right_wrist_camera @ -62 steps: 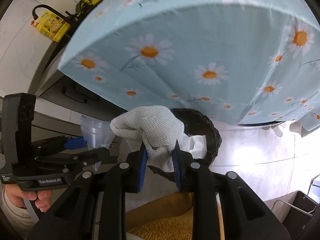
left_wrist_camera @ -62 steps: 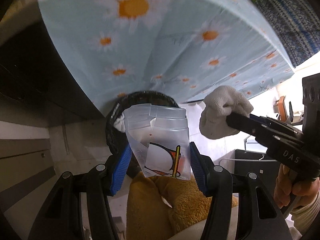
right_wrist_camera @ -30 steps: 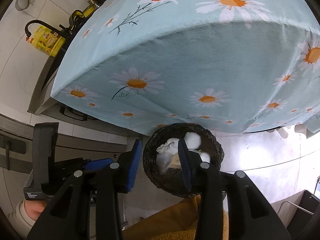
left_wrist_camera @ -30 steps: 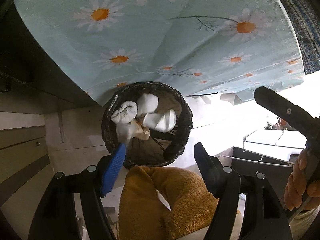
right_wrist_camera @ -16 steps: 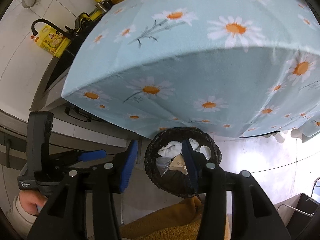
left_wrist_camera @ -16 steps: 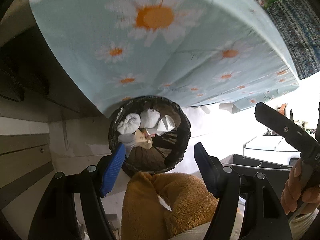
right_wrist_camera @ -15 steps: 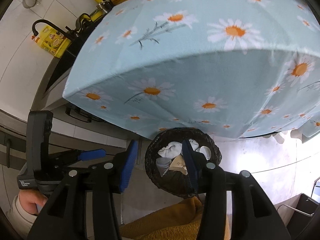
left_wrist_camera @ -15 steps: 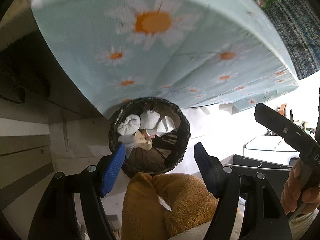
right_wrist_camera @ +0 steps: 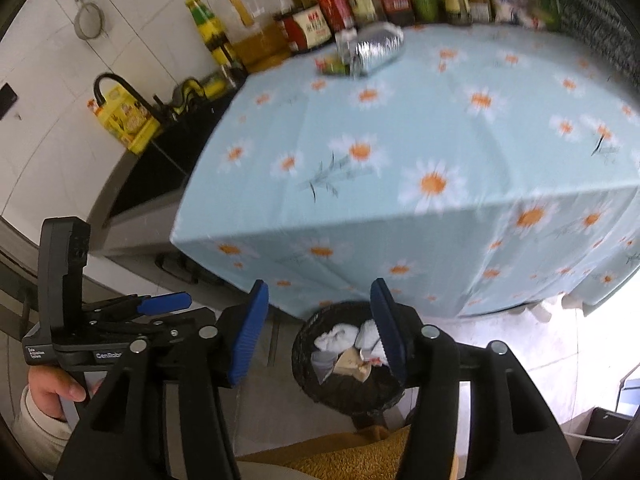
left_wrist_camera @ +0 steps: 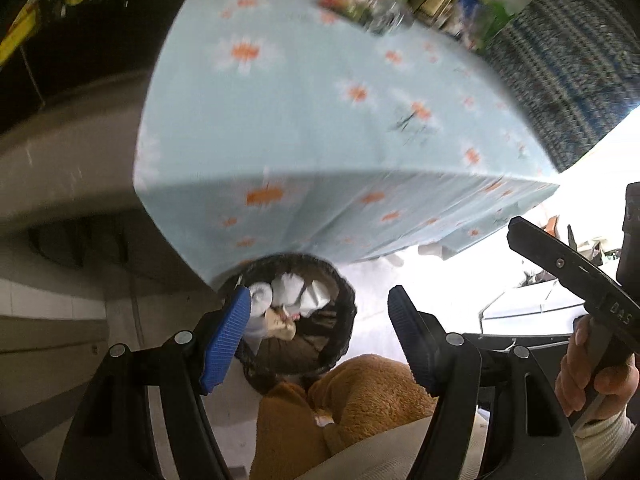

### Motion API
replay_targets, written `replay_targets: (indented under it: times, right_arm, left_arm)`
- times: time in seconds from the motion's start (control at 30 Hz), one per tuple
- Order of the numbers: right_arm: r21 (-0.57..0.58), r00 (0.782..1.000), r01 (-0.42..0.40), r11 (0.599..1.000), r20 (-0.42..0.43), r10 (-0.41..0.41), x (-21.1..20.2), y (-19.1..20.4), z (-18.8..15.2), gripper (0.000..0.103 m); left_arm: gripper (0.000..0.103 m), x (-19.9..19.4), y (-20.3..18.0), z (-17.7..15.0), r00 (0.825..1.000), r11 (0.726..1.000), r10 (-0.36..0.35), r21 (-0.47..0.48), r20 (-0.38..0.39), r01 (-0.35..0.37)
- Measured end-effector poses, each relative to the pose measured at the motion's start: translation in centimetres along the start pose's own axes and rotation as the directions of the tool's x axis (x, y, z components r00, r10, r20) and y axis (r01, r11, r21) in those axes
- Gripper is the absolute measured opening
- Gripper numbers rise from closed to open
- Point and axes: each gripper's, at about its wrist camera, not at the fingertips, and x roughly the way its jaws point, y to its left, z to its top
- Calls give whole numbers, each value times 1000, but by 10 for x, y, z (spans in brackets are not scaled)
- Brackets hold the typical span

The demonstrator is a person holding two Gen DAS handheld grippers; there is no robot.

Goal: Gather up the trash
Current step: 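Raise both tools back up toward the table, then grasp the silver foil-wrapped cup with the left tool while the right tool approaches the white plastic bags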

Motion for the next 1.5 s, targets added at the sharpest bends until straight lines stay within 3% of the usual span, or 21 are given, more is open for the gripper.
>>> replay_targets:
  times: [0.37, 0.5, 0.53, 0.73, 1.17, 1.23, 1.27, 1.5]
  right_arm:
    - [-42, 993, 48, 998, 109, -43, -31, 2, 49, 69]
    - [-67, 991, 46, 997, 131, -37, -34, -3, 73, 75]
    - [-69, 990, 44, 997, 136, -34, -34, -6, 80, 80]
    - [-97, 988, 30, 995, 154, -15, -28, -29, 123, 82]
    - [-75, 986, -54, 996, 154, 65, -3, -112, 203, 91]
    - [-57, 986, -66, 996, 147, 74, 4, -126, 212, 91]
    - [-50, 987, -70, 996, 143, 77, 7, -133, 216, 91]
    - [-11, 988, -100, 995, 118, 100, 26, -180, 242, 95]
  left_arm:
    - [69, -48, -22, 46, 990, 998, -11, 71, 138, 1]
    - [69, -51, -28, 64, 986, 997, 4, 80, 165, -18]
    - [69, -51, -31, 71, 985, 996, 10, 83, 171, -25]
    - [69, -47, -51, 116, 978, 993, 55, 92, 202, -74]
    - [69, -5, -105, 233, 971, 973, 164, 136, 174, -189]
    - [73, 3, -112, 248, 970, 968, 179, 144, 165, -203]
    - [80, 8, -115, 256, 969, 966, 188, 148, 162, -212]
    - [80, 44, -137, 301, 961, 941, 251, 204, 113, -270]
